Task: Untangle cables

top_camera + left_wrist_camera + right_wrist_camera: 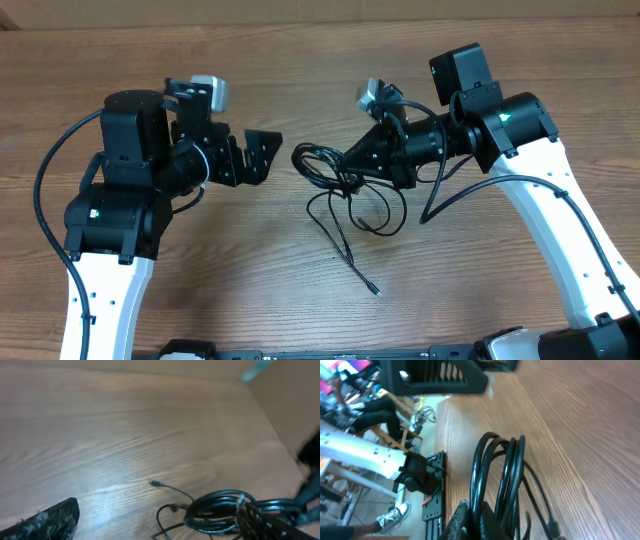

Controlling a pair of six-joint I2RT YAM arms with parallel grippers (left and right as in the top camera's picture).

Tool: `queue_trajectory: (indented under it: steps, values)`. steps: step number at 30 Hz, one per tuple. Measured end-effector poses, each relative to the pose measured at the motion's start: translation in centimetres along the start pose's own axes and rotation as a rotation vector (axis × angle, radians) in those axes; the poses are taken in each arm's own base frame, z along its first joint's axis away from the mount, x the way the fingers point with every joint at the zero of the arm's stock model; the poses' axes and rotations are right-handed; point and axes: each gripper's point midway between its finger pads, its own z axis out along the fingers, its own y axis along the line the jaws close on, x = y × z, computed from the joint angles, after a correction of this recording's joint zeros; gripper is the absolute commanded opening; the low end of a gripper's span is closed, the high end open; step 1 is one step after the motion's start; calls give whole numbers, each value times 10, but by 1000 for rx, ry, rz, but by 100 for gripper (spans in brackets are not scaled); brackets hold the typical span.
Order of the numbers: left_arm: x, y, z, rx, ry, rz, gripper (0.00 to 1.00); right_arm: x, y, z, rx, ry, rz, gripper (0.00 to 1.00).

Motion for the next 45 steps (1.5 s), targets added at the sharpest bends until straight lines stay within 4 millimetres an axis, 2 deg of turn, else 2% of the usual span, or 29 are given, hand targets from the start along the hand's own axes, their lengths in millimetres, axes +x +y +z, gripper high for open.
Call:
queue_trajectory:
  steps: [9, 19, 26, 29, 38, 45]
  values:
    - [27, -27, 8, 225, 102, 257, 100, -10, 19, 1, -101, -62, -108, 4]
    - [34, -36, 24, 376, 131, 317, 100, -11, 24, 4, -121, -64, -128, 4]
    - [31, -66, 11, 573, 70, 375, 99, 1, 23, 4, -101, -15, -95, 4]
    - [28, -73, 7, 618, 45, 393, 100, 10, 26, 4, -107, 12, -90, 4]
    - [29, -70, 9, 603, 52, 398, 100, 25, 40, 5, -146, 54, -197, 4]
    - [39, -68, 10, 593, 102, 353, 100, 22, 50, 18, -186, 53, -345, 4]
